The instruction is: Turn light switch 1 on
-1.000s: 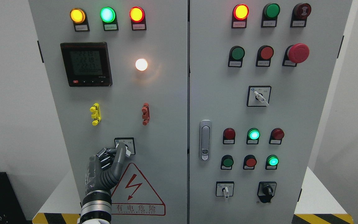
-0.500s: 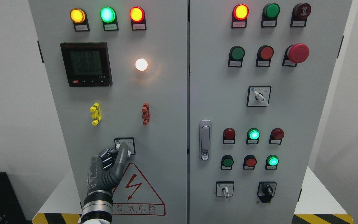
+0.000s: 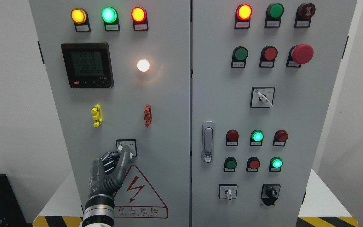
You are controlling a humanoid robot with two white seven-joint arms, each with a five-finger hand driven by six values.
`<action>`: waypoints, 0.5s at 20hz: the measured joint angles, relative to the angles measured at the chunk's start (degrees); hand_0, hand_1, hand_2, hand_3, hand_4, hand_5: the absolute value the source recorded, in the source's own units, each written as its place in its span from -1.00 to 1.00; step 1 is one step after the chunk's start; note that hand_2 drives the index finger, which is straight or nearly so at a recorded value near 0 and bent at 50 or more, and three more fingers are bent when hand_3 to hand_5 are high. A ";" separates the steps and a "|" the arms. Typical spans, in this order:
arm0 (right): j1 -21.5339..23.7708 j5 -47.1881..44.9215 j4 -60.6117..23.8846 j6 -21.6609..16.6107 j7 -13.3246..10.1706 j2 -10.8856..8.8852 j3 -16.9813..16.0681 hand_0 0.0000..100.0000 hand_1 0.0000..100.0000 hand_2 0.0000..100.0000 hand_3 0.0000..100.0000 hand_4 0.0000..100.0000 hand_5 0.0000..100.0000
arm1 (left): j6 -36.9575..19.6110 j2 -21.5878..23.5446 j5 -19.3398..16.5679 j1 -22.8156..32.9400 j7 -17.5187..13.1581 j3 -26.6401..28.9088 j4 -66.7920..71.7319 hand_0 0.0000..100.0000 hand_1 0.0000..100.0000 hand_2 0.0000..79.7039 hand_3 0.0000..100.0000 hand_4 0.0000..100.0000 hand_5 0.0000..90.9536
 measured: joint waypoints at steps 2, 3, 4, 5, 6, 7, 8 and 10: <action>0.00 0.00 0.00 0.00 0.00 0.00 0.00 -1.00 -1.00 -1.00 -1.00 -1.00 -1.00 | 0.11 0.00 0.00 0.13 0.00 -0.02 -0.25 -0.56 -0.12 0.52 1.00 0.98 0.95; 0.00 0.00 0.00 0.00 0.00 0.00 0.00 -1.00 -1.00 -1.00 -1.00 -1.00 -1.00 | -0.04 0.00 0.00 0.24 0.00 -0.03 -0.37 -0.58 -0.12 0.52 1.00 0.98 0.95; 0.00 0.00 0.00 0.00 0.00 0.00 0.00 -1.00 -1.00 -1.00 -1.00 -1.00 -1.00 | -0.22 0.00 0.00 0.34 0.00 -0.05 -0.48 -0.62 -0.12 0.53 1.00 0.98 0.95; 0.00 0.00 0.00 0.00 0.00 0.00 0.00 -1.00 -1.00 -1.00 -1.00 -1.00 -1.00 | -0.32 0.00 0.00 0.49 0.00 -0.05 -0.59 -0.65 -0.11 0.53 1.00 0.98 0.95; 0.00 0.00 0.00 0.00 0.00 0.00 0.00 -1.00 -1.00 -1.00 -1.00 -1.00 -1.00 | -0.40 0.00 0.00 0.69 0.00 -0.06 -0.73 -0.67 -0.11 0.53 1.00 0.98 0.95; 0.00 0.00 0.00 0.00 0.00 0.00 0.00 -1.00 -1.00 -1.00 -1.00 -1.00 -1.00 | -0.44 0.00 0.00 0.84 0.00 -0.07 -0.86 -0.69 -0.11 0.53 1.00 0.98 0.95; 0.00 0.00 0.00 0.00 0.00 0.00 0.00 -1.00 -1.00 -1.00 -1.00 -1.00 -1.00 | -0.48 0.00 0.00 1.08 0.00 -0.08 -1.01 -0.71 -0.11 0.53 1.00 0.98 0.95; 0.00 0.00 0.00 0.00 0.00 0.00 0.00 -1.00 -1.00 -1.00 -1.00 -1.00 -1.00 | -0.60 0.02 0.00 1.52 0.00 -0.08 -1.33 -0.73 -0.10 0.53 1.00 0.98 0.95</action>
